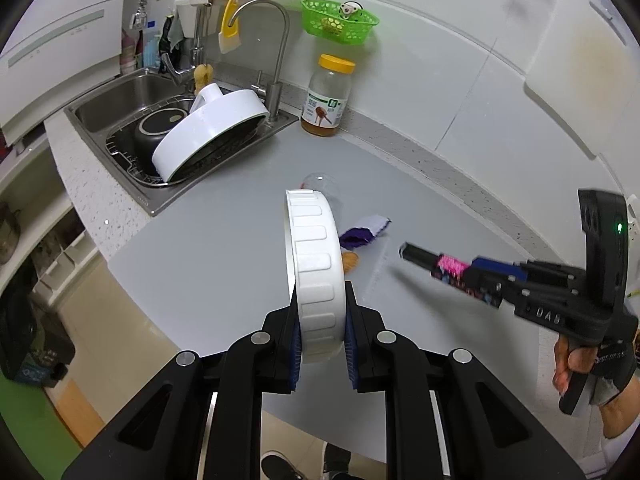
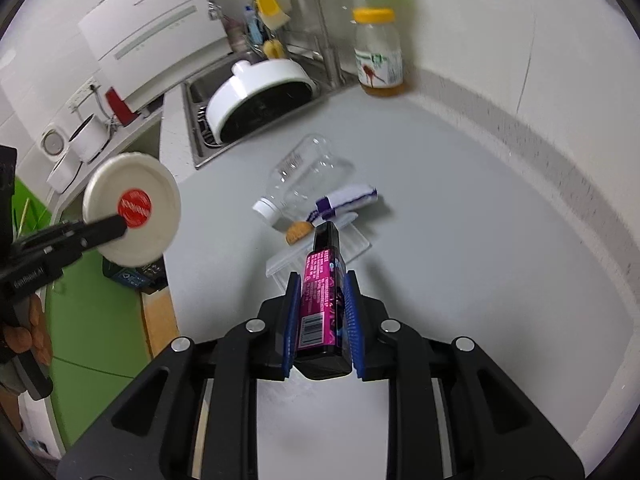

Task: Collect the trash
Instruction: 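Grasp the pink pen with the right gripper and lift it, then carry the lid and pink pen over the pink bin and release both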

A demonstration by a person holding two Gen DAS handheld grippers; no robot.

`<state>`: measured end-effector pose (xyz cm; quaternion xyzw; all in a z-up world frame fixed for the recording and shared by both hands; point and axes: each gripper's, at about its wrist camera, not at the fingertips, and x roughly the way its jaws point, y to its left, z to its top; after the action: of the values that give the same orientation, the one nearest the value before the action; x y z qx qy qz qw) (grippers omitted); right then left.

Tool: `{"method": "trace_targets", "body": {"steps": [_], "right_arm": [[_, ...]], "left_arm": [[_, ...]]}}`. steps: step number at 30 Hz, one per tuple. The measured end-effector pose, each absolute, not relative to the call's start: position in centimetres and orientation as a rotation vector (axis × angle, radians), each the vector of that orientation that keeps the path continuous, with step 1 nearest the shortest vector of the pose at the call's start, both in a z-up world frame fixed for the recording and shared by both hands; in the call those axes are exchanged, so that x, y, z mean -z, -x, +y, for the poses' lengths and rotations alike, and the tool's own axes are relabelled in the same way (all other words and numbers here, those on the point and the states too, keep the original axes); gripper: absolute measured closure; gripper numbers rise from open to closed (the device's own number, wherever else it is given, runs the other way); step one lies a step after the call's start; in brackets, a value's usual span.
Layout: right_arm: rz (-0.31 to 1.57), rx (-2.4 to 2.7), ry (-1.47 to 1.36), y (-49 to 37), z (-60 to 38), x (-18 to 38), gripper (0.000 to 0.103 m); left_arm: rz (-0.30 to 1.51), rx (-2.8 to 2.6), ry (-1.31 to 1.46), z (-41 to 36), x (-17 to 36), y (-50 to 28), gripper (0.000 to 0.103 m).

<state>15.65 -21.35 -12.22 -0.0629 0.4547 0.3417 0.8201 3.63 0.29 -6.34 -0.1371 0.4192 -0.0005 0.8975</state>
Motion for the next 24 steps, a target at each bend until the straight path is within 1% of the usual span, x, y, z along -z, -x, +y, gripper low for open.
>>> {"method": "trace_targets", "body": {"steps": [4,10,16,24], "right_arm": [[0.939,-0.784,0.168,-14.9,-21.1,10.9,0.082],[0.899,-0.934,0.242,-12.4,-18.4,9.3,0.082],[0.880,-1.118,0.320,-7.8,-12.8,8.7,0.082],[0.867,-1.368,0.424,1.8,-2.3,9.1,0.082]], "left_arm": [[0.851,-0.030,0.305,-0.6,5.6,-2.0,0.085],[0.830,-0.123,0.337,0.0,5.1,1.6,0.085],[0.811,-0.286,0.381,2.7,4.4,8.6,0.085],[0.795,-0.510,0.462,8.4,4.6,19.6,0.085]]}}
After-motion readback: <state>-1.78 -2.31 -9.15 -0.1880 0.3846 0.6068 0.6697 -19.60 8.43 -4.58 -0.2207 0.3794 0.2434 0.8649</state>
